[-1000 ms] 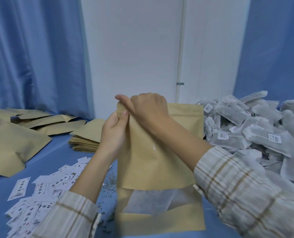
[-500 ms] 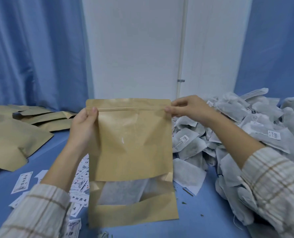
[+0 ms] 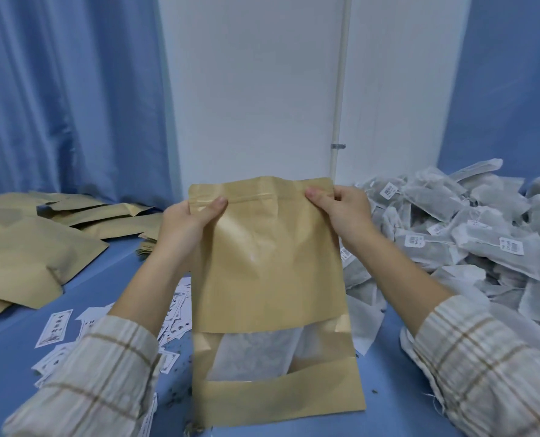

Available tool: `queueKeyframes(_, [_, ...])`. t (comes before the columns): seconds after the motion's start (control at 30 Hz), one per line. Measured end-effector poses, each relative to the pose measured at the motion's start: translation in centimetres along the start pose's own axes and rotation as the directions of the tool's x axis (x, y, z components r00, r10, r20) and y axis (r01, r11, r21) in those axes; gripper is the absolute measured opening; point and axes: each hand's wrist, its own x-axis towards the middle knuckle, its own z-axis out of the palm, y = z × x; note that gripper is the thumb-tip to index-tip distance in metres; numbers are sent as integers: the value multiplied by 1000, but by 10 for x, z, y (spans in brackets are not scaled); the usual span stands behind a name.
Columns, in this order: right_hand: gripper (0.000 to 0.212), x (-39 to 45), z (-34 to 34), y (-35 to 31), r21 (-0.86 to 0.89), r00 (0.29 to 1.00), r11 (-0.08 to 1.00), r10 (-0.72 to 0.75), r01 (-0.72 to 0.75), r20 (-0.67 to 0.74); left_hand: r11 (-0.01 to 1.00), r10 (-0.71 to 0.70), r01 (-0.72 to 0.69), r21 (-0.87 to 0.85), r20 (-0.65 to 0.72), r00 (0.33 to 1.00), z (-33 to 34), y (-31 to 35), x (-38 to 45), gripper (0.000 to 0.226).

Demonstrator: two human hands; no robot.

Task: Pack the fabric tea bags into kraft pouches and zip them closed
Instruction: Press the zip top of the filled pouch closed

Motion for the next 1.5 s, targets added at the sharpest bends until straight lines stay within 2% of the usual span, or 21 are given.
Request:
queueKeyframes(0.03, [26,-1,-2,-1,11,1000,1000,-5,5,17,998,-31,31,-48,8,999,-1,1,1,25])
queueKeyframes(0.1, [10,-2,-8,-2,141,993,989,15,-32,119,994,-45,48,-100,33,998,-3,2,3,26])
queueKeyframes(0.17, [35,-2,-11,-4,209,985,976,17,-53,170,993,-14,18,-118,28,999,0,3,1,24])
queueKeyframes(0.2, [43,-2,-12,-5,189,987,981,10,-40,158,991,-2,4,-133,20,1000,3,3,-1,22])
queueKeyframes(0.37, [48,-7,-11,-10,149,999,989,-20,16,27,993,63,-60,-99,27,998,7,5,-9,16])
queueKeyframes(0.4, [48,-8,-11,-9,129,1000,991,-28,26,12,995,93,-92,-47,25,995,7,5,-10,23])
queueKeyframes(0.47, [48,-9,-11,-8,108,999,993,-41,42,-8,961,204,-192,198,-44,978,9,7,-10,59])
queueKeyframes(0.5, [48,-9,-11,-8,98,998,994,-55,56,-10,876,323,-279,393,-50,945,11,11,-11,80])
queueKeyframes(0.53, [47,-10,-11,-8,86,998,994,-69,69,-4,708,461,-384,593,24,887,15,16,-11,93])
queueKeyframes(0.57, [47,-10,-10,-10,72,997,994,-79,78,6,484,556,-480,732,167,814,22,22,-10,95])
queueKeyframes(0.6, [47,-10,-9,-12,69,996,994,-90,89,21,298,547,-543,785,326,771,32,31,-8,88])
queueKeyframes(0.63, [47,-10,-8,-16,64,994,993,-104,101,37,210,467,-579,788,439,767,41,39,-4,79])
queueKeyframes(0.67, [48,-10,-7,-19,53,992,992,-119,116,51,207,361,-592,779,502,786,50,47,1,68])
queueKeyframes(0.73, [49,-9,-8,-23,17,987,989,-148,147,70,344,174,-555,757,530,830,62,62,12,47])
queueKeyframes(0.83, [50,-8,-12,-27,-3,982,986,-168,169,89,564,43,-458,687,530,847,64,76,20,31])
queueKeyframes(0.93, [51,-7,-13,-27,-10,978,984,-178,180,106,682,-54,-387,621,570,820,60,79,23,26])
queueKeyframes(1.0, [51,-5,-12,-25,-31,979,983,-177,181,103,676,-45,-388,626,561,826,61,78,24,22])
queueKeyframes(1.17, [50,-1,-9,-25,-93,985,982,-160,167,71,548,148,-406,731,393,907,78,57,19,15])
queueKeyframes(1.3, [52,5,-12,-30,-148,988,985,-62,84,143,511,231,-463,724,404,885,81,48,18,16])
queueKeyframes(1.43, [49,7,-18,-33,-171,983,975,-119,142,140,446,38,-478,757,518,855,60,68,28,41])
queueKeyframes(1.5, [47,6,-19,-31,-158,979,972,-153,175,137,494,-23,-439,751,516,856,51,75,34,40])
